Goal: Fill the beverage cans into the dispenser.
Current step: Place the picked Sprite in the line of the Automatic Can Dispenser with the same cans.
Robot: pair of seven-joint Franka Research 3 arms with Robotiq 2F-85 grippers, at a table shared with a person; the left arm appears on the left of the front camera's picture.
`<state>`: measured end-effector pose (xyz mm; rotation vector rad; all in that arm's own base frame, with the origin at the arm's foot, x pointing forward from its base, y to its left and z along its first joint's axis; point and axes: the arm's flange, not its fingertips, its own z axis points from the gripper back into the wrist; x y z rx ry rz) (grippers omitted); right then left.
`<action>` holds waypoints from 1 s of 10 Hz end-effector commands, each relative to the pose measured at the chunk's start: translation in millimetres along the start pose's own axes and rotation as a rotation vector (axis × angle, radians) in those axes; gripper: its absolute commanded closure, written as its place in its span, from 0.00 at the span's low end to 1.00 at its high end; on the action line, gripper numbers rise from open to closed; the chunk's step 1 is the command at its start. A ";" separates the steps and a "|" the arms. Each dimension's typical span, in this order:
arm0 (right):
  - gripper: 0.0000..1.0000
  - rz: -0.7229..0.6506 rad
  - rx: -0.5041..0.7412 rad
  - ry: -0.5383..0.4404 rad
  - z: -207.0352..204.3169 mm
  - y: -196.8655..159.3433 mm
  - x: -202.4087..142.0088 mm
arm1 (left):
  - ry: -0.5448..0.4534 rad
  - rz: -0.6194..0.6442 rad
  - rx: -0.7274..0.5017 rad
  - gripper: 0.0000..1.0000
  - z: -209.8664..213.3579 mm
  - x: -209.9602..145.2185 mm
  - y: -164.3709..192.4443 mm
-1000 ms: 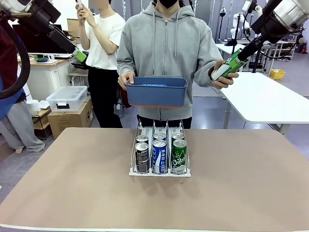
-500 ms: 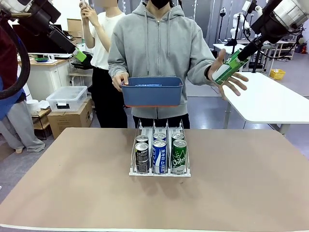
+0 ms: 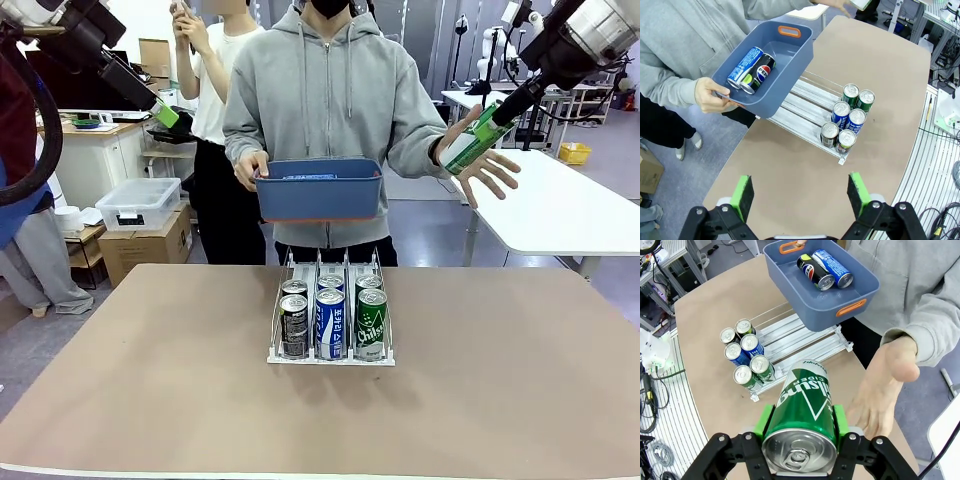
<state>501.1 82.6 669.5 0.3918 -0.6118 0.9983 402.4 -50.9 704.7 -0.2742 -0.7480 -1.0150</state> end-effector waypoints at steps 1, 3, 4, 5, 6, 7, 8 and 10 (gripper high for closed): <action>0.61 0.001 -0.005 -0.005 3.0 1.1 1.3 | 0.002 0.006 0.005 0.00 0.2 -1.3 1.9; 0.61 0.001 -0.005 -0.005 3.0 1.1 1.3 | 0.002 0.006 0.005 0.00 0.2 -1.3 1.9; 0.61 0.001 -0.005 -0.005 3.0 1.1 1.3 | 0.002 0.006 0.005 0.00 0.2 -1.3 1.9; 0.61 0.001 -0.005 -0.005 3.0 1.1 1.3 | 0.002 0.006 0.005 0.00 0.2 -1.3 1.9; 0.61 0.001 -0.005 -0.005 3.0 1.1 1.3 | 0.002 0.006 0.005 0.00 0.2 -1.3 1.9; 0.61 0.001 -0.005 -0.005 3.0 1.1 1.3 | 0.002 0.006 0.005 0.00 0.2 -1.3 1.9; 0.42 0.000 0.000 0.000 0.0 0.0 0.0 | 0.002 0.006 0.005 0.00 0.2 -1.3 1.9; 0.42 -0.068 -0.018 0.047 -6.9 42.3 1.9 | 0.002 0.006 0.005 0.00 0.2 -1.3 1.9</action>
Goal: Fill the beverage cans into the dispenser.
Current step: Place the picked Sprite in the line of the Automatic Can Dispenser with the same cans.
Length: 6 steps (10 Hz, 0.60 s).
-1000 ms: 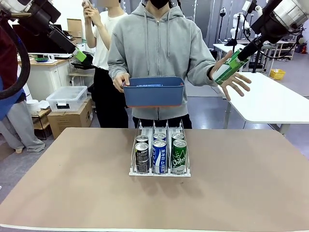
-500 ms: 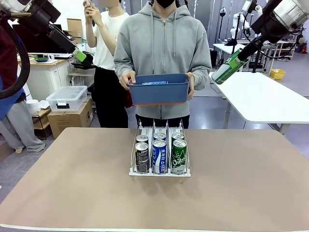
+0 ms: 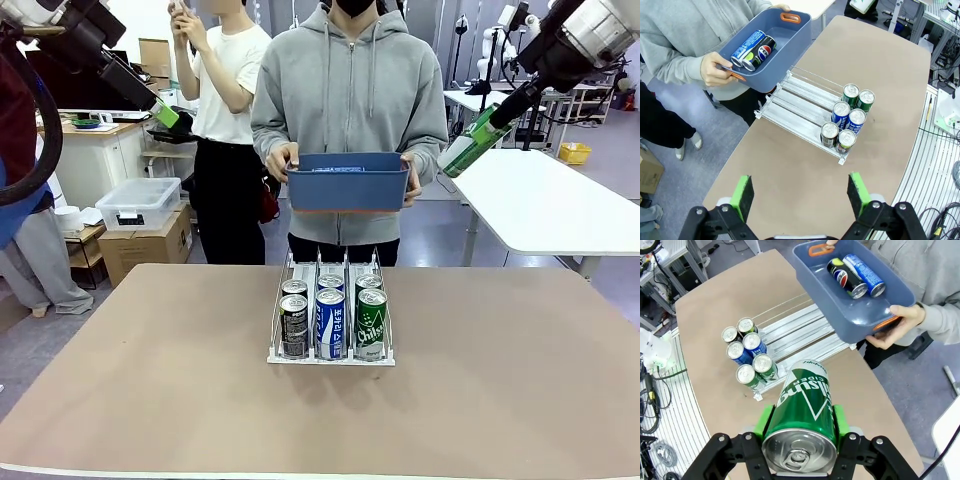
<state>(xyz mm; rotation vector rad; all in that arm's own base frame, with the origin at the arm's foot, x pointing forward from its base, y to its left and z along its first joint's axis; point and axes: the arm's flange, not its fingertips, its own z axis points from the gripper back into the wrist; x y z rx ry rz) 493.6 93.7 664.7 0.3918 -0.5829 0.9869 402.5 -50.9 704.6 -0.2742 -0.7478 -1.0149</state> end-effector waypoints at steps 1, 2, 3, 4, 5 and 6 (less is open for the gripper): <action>0.42 -0.110 -0.052 0.105 7.3 48.2 -5.0 | 0.002 0.006 0.005 0.00 0.3 -1.2 1.8; 0.42 -0.126 -0.050 0.122 8.7 64.4 -8.3 | 0.002 0.006 0.005 0.00 0.3 -1.2 1.8; 0.42 -0.187 -0.088 0.150 1.8 89.8 -11.5 | 0.002 0.006 0.005 0.00 0.3 -1.2 1.8; 0.42 -0.199 -0.082 0.174 1.2 102.9 -17.8 | 0.002 0.006 0.005 0.00 0.3 -1.2 1.8; 0.42 -0.189 -0.078 0.202 0.9 113.0 -22.2 | 0.002 0.006 0.005 0.00 0.3 -1.2 1.8; 0.42 -0.175 -0.091 0.234 -9.6 136.4 -25.8 | 0.002 0.006 0.005 0.00 0.3 -1.2 1.8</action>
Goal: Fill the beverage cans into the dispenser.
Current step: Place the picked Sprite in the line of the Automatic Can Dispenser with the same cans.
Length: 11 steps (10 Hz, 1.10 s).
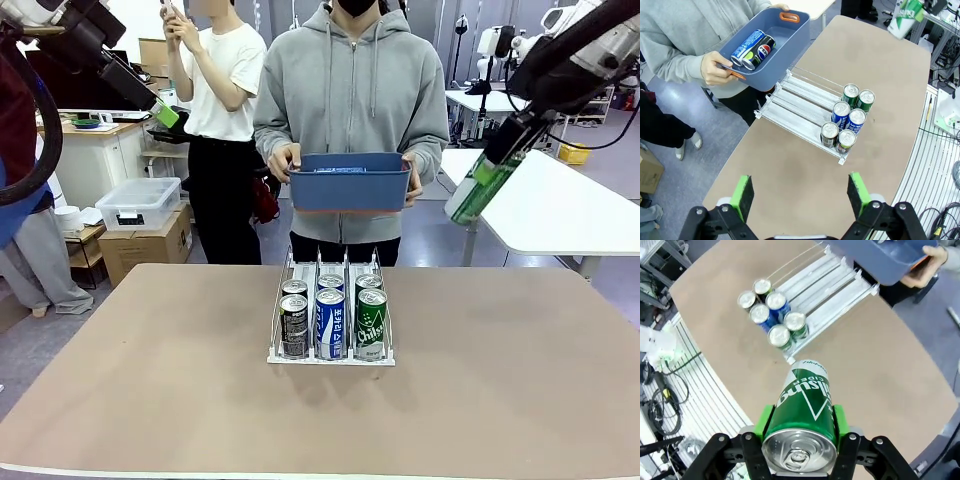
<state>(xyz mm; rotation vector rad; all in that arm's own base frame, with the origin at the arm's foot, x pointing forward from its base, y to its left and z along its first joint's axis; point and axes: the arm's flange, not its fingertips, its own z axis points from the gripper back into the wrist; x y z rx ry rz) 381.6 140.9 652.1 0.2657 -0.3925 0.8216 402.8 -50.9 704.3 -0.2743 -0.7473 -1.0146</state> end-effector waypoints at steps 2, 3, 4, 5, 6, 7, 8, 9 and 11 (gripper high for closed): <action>0.42 0.092 0.068 0.017 -31.3 43.5 -21.2 | 0.001 0.006 0.006 0.00 0.5 -1.2 1.6; 0.42 0.088 0.075 0.001 -41.9 56.2 -27.5 | 0.001 0.006 0.006 0.00 0.5 -1.2 1.6; 0.42 0.101 0.078 0.007 -51.6 65.6 -33.3 | 0.001 0.006 0.006 0.00 0.5 -1.2 1.6; 0.42 0.123 0.080 0.003 -58.6 68.4 -37.5 | 0.001 0.006 0.006 0.00 0.5 -1.2 1.6; 0.42 0.147 0.085 -0.019 -70.8 73.9 -41.0 | 0.001 0.006 0.006 0.00 0.5 -1.2 1.6; 0.42 0.161 0.063 -0.004 -82.9 79.9 -43.1 | 0.001 0.006 0.006 0.00 0.5 -1.2 1.6; 0.42 0.182 0.049 0.002 -91.6 82.8 -46.0 | 0.001 0.006 0.006 0.00 0.5 -1.2 1.6; 0.42 0.176 0.063 0.015 -96.5 87.1 -48.3 | 0.001 0.006 0.006 0.00 0.5 -1.2 1.6; 0.42 0.142 0.032 0.006 -115.8 83.4 -47.5 | 0.001 0.006 0.006 0.00 0.5 -1.2 1.6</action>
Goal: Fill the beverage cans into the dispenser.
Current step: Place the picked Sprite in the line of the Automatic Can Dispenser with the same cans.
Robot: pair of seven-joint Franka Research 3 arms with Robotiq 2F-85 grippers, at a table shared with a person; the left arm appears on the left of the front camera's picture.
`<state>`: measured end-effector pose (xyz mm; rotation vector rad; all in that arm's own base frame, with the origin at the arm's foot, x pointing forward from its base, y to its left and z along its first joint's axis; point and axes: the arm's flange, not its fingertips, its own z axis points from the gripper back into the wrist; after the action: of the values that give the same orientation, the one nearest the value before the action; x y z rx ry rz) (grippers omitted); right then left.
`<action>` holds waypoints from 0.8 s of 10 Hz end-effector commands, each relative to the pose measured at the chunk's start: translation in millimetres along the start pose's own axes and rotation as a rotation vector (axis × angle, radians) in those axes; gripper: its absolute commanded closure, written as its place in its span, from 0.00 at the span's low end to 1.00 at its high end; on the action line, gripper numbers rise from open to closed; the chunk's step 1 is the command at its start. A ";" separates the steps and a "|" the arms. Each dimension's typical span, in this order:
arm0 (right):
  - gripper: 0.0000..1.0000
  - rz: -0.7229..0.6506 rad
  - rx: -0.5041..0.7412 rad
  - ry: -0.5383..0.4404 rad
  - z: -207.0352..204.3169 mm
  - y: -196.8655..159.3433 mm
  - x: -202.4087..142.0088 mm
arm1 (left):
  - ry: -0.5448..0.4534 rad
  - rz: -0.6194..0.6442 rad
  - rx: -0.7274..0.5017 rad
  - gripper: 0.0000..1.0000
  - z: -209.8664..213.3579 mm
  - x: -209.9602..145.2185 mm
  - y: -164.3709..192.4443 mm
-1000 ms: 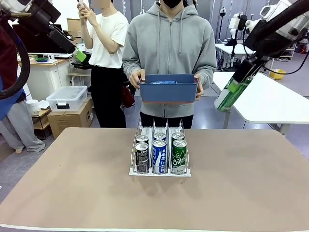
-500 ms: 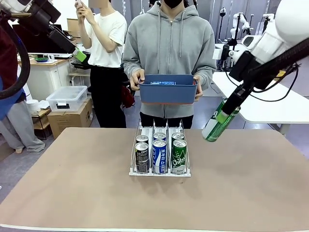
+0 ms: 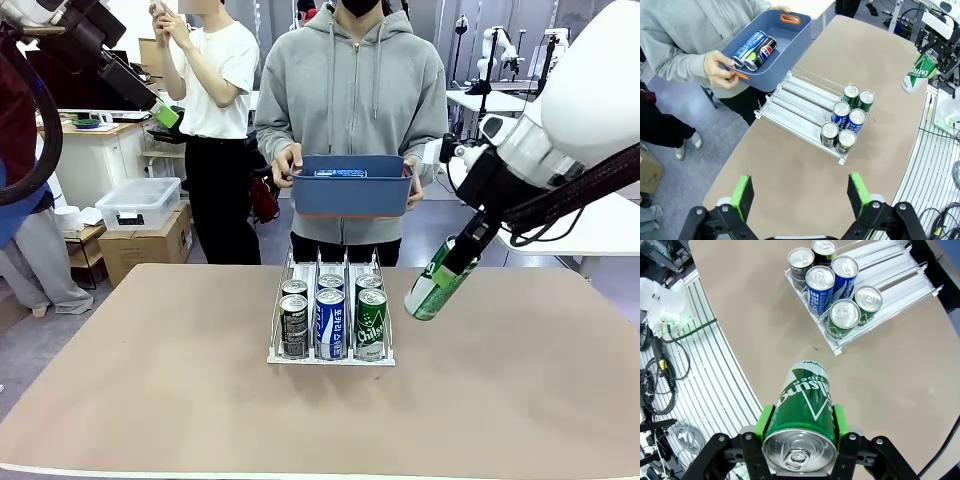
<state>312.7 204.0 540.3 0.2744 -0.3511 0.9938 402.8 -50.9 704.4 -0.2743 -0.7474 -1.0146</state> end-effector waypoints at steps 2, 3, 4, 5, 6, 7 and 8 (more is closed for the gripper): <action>0.42 0.003 0.006 0.001 6.9 0.6 1.4 | 0.001 0.006 0.005 0.00 0.5 -1.2 1.6; 0.42 0.003 0.006 0.001 6.9 0.6 1.4 | 0.001 0.006 0.005 0.00 0.5 -1.2 1.6; 0.42 0.003 0.006 0.001 6.9 0.6 1.4 | 0.001 0.006 0.005 0.00 0.5 -1.2 1.6; 0.42 0.003 0.006 0.001 6.9 0.6 1.4 | 0.001 0.006 0.005 0.00 0.5 -1.2 1.6; 0.42 0.003 0.006 0.001 6.9 0.6 1.4 | 0.001 0.006 0.005 0.00 0.5 -1.2 1.6; 0.42 -0.001 0.001 0.000 2.2 -1.3 -0.3 | 0.001 0.006 0.005 0.00 0.5 -1.2 1.6; 0.42 -0.036 -0.016 -0.017 -8.9 -2.6 2.7 | 0.001 0.006 0.005 0.00 0.5 -1.2 1.6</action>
<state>314.7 202.4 539.2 0.2754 -0.3476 0.9852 402.8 -50.9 704.4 -0.2742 -0.7474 -1.0145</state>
